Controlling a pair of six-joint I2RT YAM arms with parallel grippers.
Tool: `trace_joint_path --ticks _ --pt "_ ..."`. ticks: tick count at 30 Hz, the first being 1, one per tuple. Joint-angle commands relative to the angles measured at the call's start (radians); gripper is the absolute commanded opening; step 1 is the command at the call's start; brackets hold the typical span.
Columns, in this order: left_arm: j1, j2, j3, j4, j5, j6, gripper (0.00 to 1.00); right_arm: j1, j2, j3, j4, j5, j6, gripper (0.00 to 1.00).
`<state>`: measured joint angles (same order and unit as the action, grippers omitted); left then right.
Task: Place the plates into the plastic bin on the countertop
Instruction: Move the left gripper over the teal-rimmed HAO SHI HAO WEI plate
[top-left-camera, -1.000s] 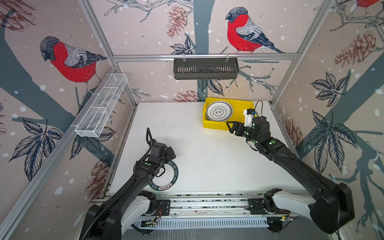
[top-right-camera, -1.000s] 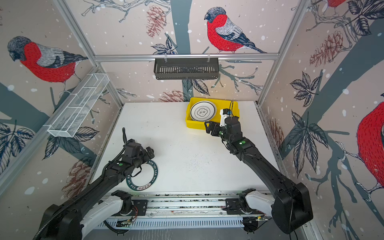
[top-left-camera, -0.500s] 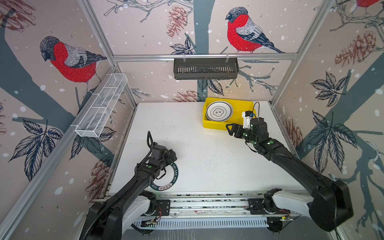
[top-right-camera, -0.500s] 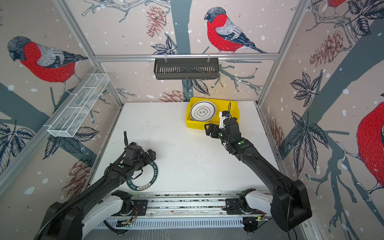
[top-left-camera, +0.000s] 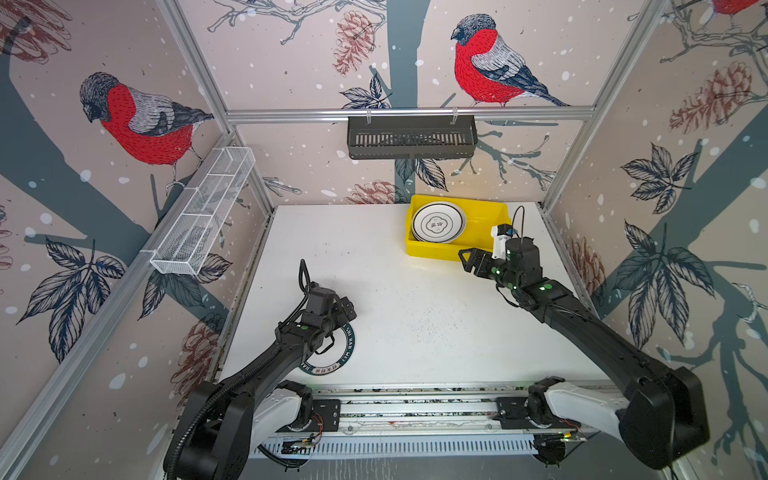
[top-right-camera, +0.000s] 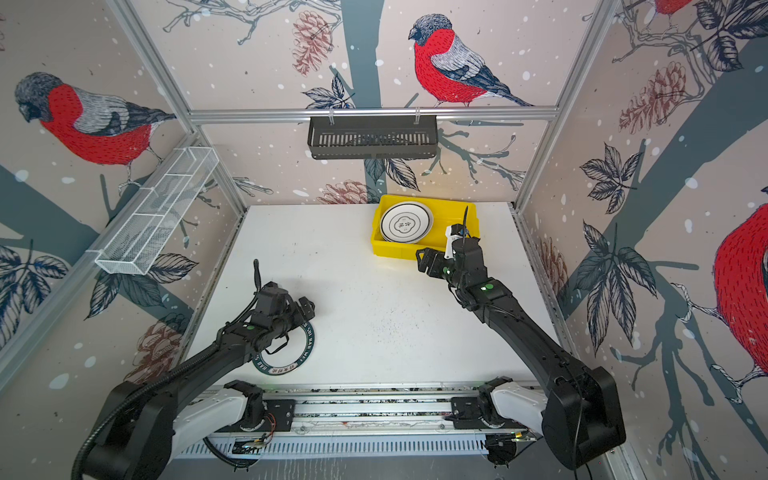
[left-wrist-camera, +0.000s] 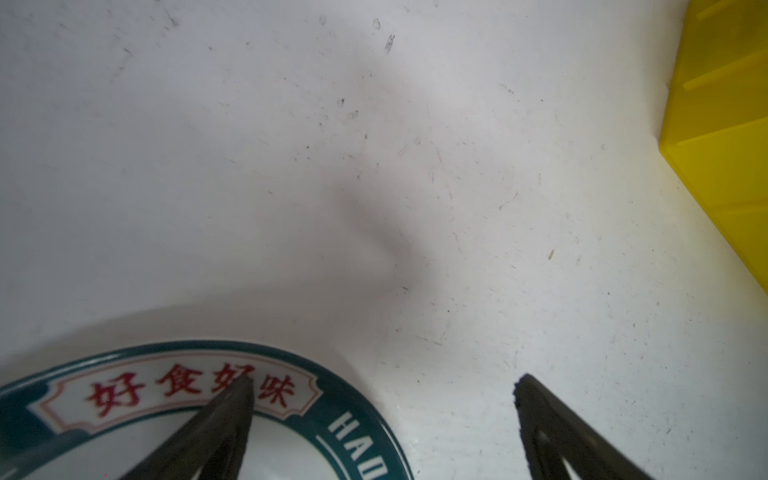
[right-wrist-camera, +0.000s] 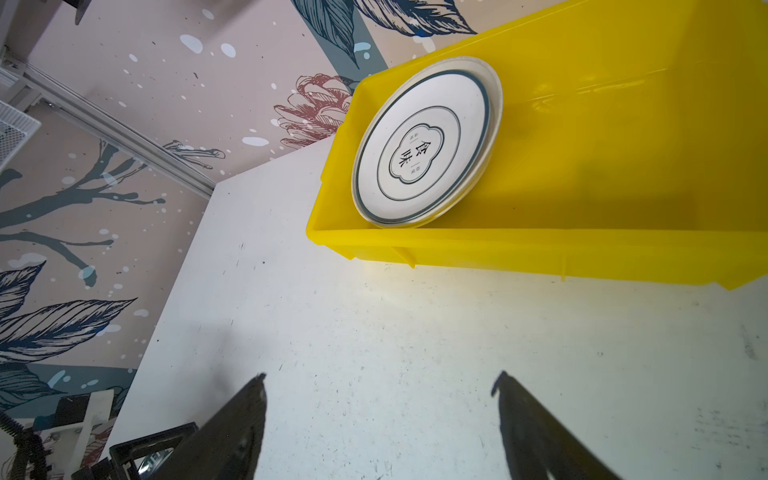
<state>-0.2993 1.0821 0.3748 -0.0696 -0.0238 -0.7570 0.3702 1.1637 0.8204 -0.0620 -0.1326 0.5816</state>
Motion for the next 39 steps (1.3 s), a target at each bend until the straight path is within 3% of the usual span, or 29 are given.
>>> trace_joint_path --ticks 1,20,24,32,39 --pt "-0.001 0.025 0.009 0.071 0.037 0.002 0.97 -0.002 -0.004 -0.002 -0.005 0.017 0.015 0.87" --pt "-0.153 0.35 0.278 0.159 0.102 0.093 0.97 -0.073 -0.086 -0.05 -0.05 -0.041 0.038 0.9" --pt "-0.173 0.316 0.297 0.107 0.068 0.076 0.97 -0.079 -0.109 -0.061 -0.054 -0.037 0.038 0.91" --pt "-0.172 0.13 0.234 -0.096 -0.131 0.031 0.97 -0.079 -0.116 -0.076 -0.021 -0.049 0.039 1.0" --pt "-0.17 0.023 0.101 -0.07 -0.177 -0.012 0.97 -0.078 -0.114 -0.088 0.024 -0.107 0.034 1.0"
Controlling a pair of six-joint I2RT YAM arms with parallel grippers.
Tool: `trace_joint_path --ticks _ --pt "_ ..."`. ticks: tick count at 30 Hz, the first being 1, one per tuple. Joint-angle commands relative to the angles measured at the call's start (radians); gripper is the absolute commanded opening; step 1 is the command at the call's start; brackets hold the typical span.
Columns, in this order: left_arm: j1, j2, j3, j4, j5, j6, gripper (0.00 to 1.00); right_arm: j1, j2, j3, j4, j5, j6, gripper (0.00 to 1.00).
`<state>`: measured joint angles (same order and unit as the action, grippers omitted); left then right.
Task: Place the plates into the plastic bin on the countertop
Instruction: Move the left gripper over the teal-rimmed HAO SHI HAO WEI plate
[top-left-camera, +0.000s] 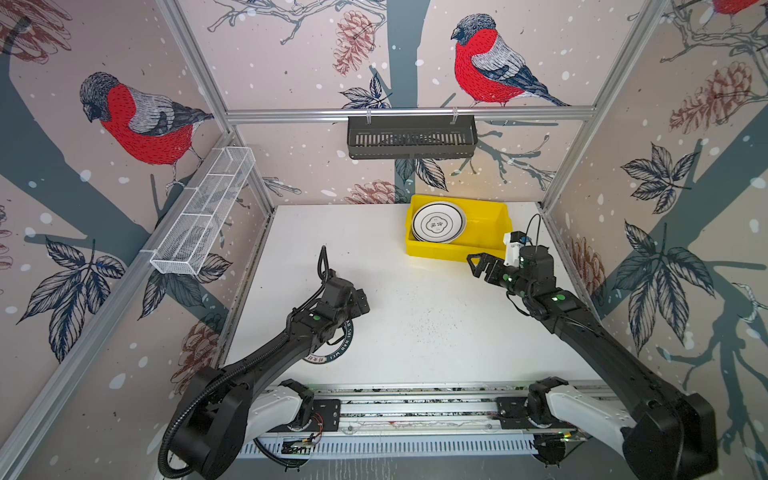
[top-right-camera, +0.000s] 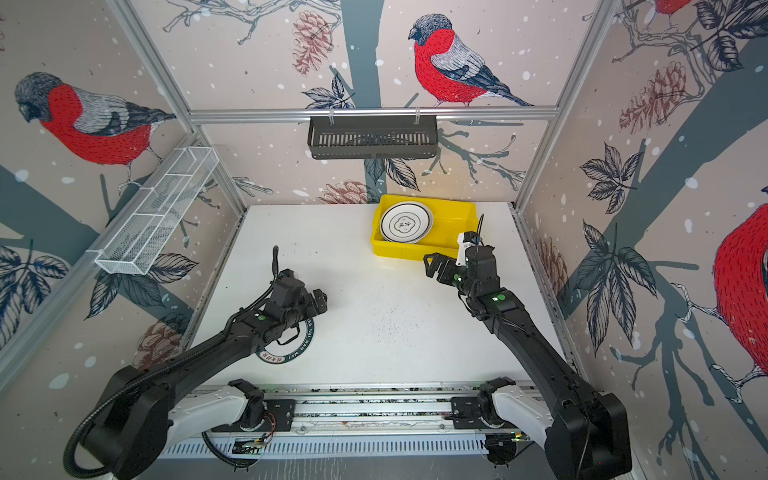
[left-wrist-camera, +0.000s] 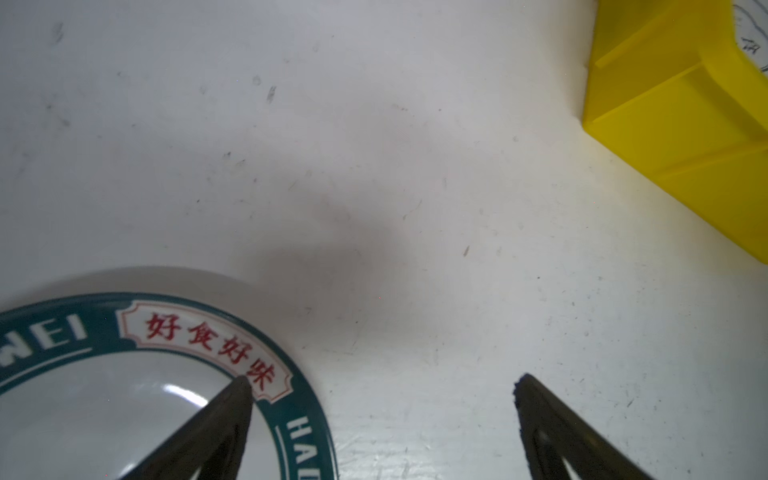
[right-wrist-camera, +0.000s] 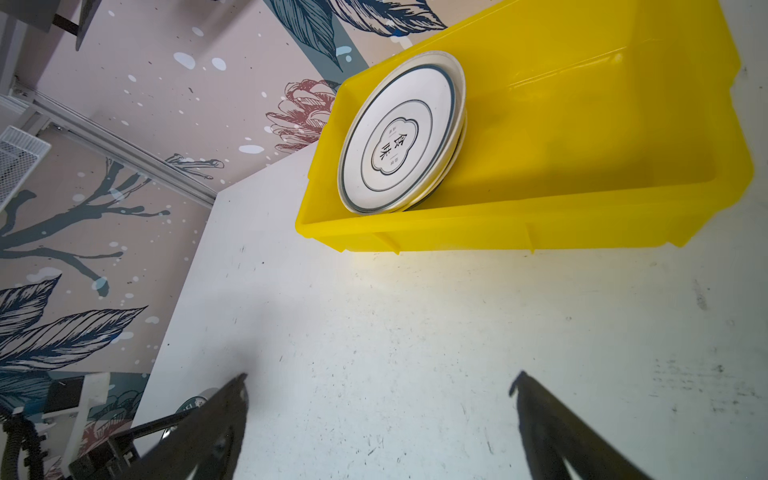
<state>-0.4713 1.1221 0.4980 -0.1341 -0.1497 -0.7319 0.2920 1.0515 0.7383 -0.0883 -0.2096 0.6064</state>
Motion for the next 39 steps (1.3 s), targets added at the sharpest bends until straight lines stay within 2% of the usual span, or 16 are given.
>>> trace_joint_path --ticks 1,7,13,19,25,33,39 --pt "0.002 -0.02 -0.029 -0.006 -0.055 -0.043 0.97 0.0 0.001 -0.008 0.055 -0.033 0.009 0.99" --pt "0.002 0.026 -0.041 0.028 -0.037 -0.053 0.97 -0.002 0.024 0.005 0.039 -0.038 0.004 0.99" --pt "0.002 0.121 0.03 0.022 0.066 -0.018 0.97 -0.004 0.018 0.0 0.024 -0.03 0.006 0.99" --pt "0.002 0.202 0.024 0.117 0.145 -0.024 0.98 -0.011 0.013 -0.004 0.009 -0.023 0.003 0.99" --pt "-0.016 0.218 -0.003 0.246 0.231 -0.057 0.98 -0.021 0.0 -0.014 0.004 -0.01 0.001 0.99" --pt "-0.045 0.307 0.021 0.321 0.269 -0.069 0.97 -0.03 0.0 -0.02 -0.009 -0.009 0.003 0.99" --pt "-0.102 0.38 0.08 0.356 0.285 -0.07 0.97 -0.041 -0.009 -0.026 -0.019 -0.002 0.004 0.99"
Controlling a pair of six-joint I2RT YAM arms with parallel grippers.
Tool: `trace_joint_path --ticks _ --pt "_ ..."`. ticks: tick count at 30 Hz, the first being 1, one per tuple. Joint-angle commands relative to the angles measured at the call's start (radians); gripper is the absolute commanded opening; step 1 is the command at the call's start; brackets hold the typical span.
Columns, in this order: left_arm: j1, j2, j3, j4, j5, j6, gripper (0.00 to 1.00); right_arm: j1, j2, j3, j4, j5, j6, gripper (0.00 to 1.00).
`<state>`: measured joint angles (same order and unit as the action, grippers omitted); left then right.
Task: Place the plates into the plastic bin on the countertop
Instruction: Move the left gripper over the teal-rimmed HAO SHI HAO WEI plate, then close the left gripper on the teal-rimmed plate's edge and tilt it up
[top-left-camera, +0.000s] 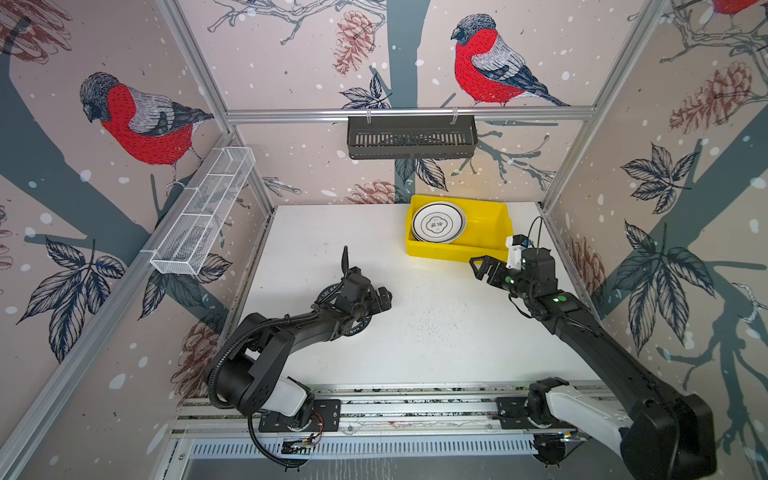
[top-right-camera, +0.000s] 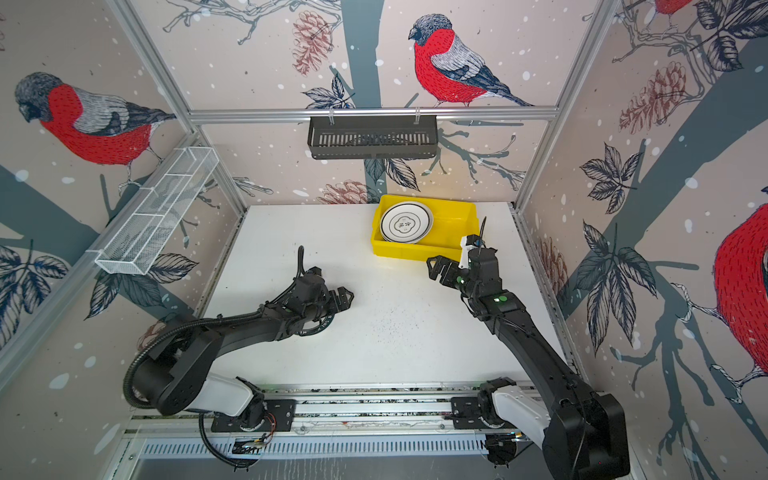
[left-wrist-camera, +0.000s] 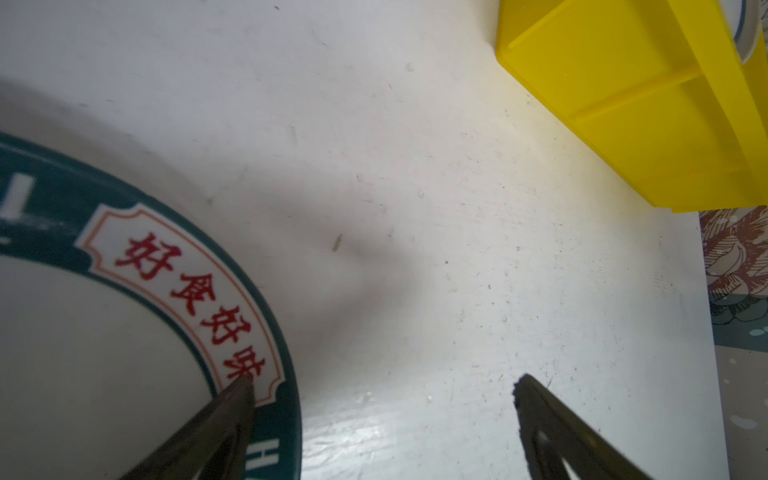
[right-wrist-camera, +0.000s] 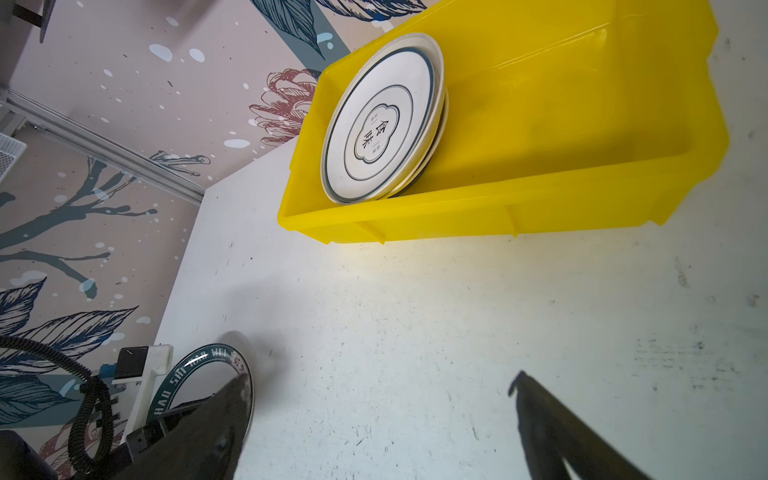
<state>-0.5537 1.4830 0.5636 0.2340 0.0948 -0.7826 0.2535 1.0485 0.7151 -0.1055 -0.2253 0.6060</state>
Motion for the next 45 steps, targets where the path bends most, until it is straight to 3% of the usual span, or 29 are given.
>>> trace_joint_path --ticks 1,6,13,16,22,26,29,38,41,45 --pt "-0.029 0.026 0.025 -0.007 0.044 -0.017 0.97 -0.004 -0.006 -0.003 0.0 0.013 0.005 0.99" --pt "-0.045 0.023 0.067 -0.036 0.027 0.001 0.97 -0.003 -0.003 -0.006 0.005 0.009 0.01 0.99" --pt "-0.031 -0.076 0.117 -0.28 -0.193 0.02 0.97 -0.003 -0.001 0.001 0.011 -0.005 0.017 0.99" --pt "0.017 -0.136 0.099 -0.364 -0.237 0.025 0.98 -0.004 -0.002 0.003 0.016 -0.014 0.015 0.99" --pt "0.19 -0.315 -0.061 -0.332 -0.121 0.032 0.98 0.001 0.005 0.003 0.055 -0.065 -0.005 0.99" --pt "0.224 -0.431 -0.147 -0.311 -0.15 0.013 0.97 0.01 0.02 0.007 0.072 -0.076 -0.01 0.99" --pt "0.255 -0.471 -0.175 -0.328 -0.148 0.005 0.88 0.012 0.039 0.015 0.073 -0.082 -0.011 0.99" --pt "0.341 -0.447 -0.258 -0.246 -0.084 -0.009 0.74 0.018 0.061 0.033 0.073 -0.097 -0.017 0.99" --pt "0.357 -0.418 -0.272 -0.194 -0.047 -0.009 0.59 0.019 0.059 0.032 0.073 -0.096 -0.017 0.99" --pt "0.359 -0.389 -0.278 -0.146 -0.025 -0.011 0.59 0.019 0.058 0.03 0.072 -0.093 -0.015 0.99"
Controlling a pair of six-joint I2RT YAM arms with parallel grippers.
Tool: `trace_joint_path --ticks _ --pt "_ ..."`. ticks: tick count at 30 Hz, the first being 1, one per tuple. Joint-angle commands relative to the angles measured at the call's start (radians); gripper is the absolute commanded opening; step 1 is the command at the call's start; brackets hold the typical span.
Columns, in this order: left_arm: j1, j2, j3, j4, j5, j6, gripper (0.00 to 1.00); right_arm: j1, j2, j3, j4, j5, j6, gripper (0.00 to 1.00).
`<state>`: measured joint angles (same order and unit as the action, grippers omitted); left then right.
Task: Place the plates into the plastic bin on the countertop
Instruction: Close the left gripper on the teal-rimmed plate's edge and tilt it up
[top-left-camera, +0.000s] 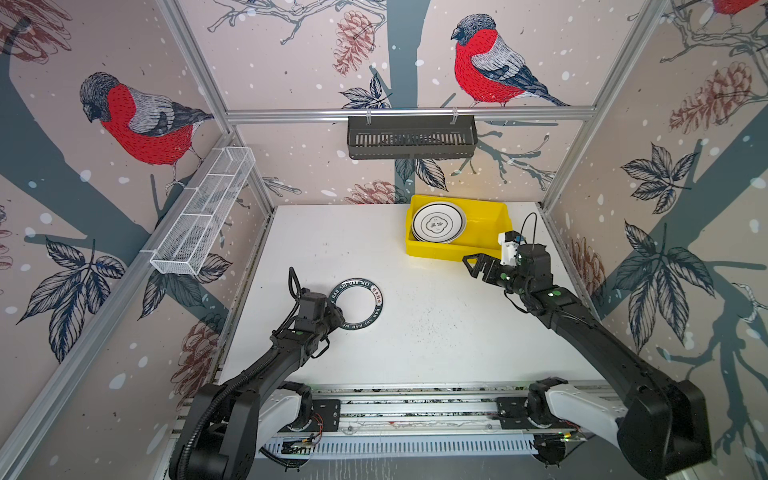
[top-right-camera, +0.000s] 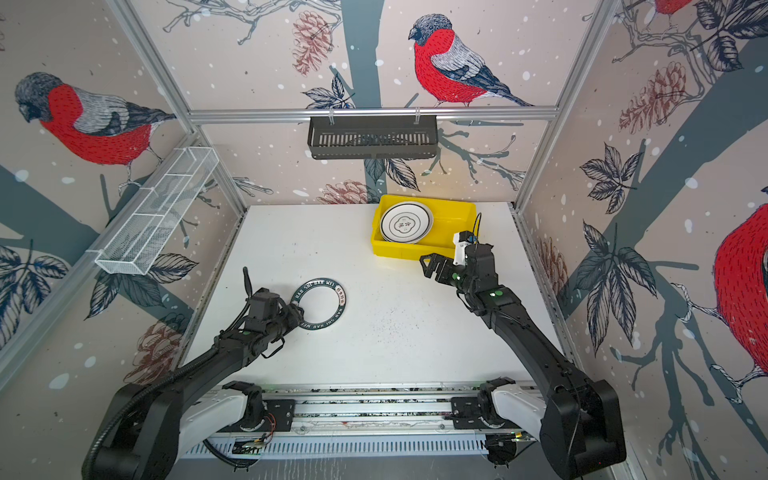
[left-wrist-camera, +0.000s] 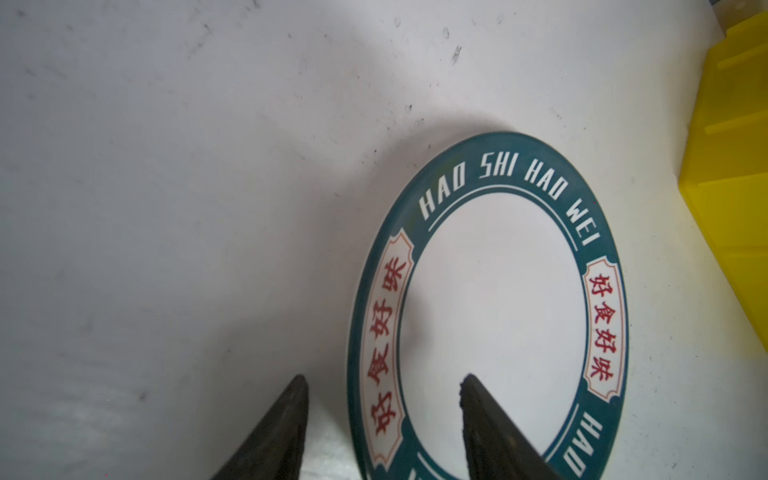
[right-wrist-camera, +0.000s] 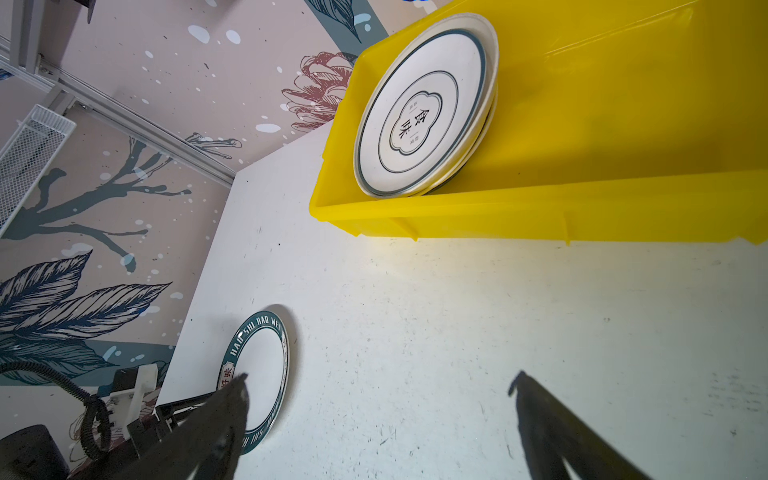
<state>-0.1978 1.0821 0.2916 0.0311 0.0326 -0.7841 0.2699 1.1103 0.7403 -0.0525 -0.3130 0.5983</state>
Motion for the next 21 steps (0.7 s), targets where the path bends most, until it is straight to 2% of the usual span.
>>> trace_joint_path --ticks 1,8,10,17,19,21 --pt "0.005 0.017 -0.007 0.065 0.038 -0.009 0.58 0.002 -0.002 0.004 0.019 -0.003 -0.005 0.99" --pt "0.005 0.046 -0.026 0.126 0.04 -0.012 0.49 0.003 0.005 -0.002 0.025 -0.002 0.001 0.99" --pt "0.005 0.059 -0.023 0.136 0.033 -0.006 0.4 0.005 0.008 -0.006 0.031 -0.001 0.005 0.99" --pt "0.005 0.091 0.033 0.093 0.044 0.02 0.27 0.039 0.027 -0.061 0.123 -0.033 0.051 0.99" --pt "0.005 0.095 0.039 0.1 0.054 0.021 0.14 0.058 0.043 -0.07 0.143 -0.032 0.062 0.99" --pt "0.005 0.101 0.048 0.102 0.063 0.022 0.06 0.07 0.06 -0.073 0.157 -0.033 0.069 0.99"
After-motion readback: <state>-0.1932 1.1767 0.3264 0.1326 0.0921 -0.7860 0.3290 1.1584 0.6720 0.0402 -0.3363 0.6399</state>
